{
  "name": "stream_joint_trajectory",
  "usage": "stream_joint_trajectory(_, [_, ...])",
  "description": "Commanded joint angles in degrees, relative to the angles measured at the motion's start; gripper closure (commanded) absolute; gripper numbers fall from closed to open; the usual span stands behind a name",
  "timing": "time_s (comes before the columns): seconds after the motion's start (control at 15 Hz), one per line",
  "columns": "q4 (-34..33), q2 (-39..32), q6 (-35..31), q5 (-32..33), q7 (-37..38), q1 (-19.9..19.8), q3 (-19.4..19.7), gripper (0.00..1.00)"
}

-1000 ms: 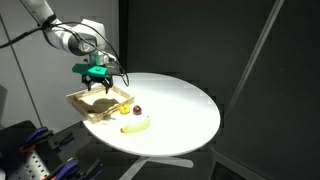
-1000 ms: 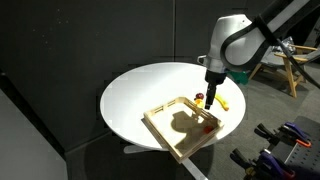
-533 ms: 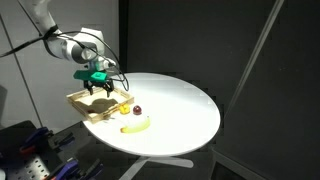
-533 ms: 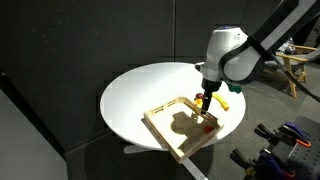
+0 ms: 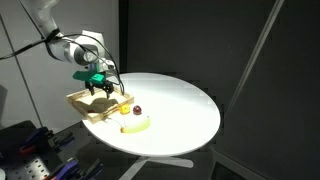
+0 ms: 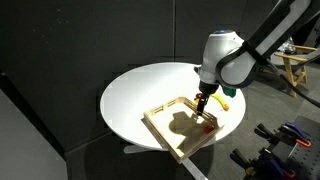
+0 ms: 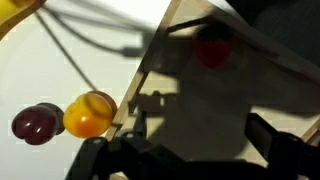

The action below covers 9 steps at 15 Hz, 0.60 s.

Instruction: Remove the orange object from the tray

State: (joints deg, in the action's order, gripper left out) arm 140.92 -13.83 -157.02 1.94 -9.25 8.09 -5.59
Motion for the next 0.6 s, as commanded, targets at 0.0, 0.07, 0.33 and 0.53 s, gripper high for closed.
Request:
stream_joint_trajectory(0.0, [-1.5, -0.6, 1.3, 1.8, 4.0, 0.3, 0.2, 0.00])
stream_joint_trajectory(0.07, [-1.4, -0.6, 1.4, 2.0, 4.6, 0.4, 0.3, 0.00])
stream_joint_trajectory(0.33, [-1.6, -0.6, 2.2, 2.3, 5.7, 0.4, 0.1, 0.00])
stream_joint_trajectory(0.53, [-1.7, -0.6, 2.7, 2.1, 5.6, 0.3, 0.0, 0.00])
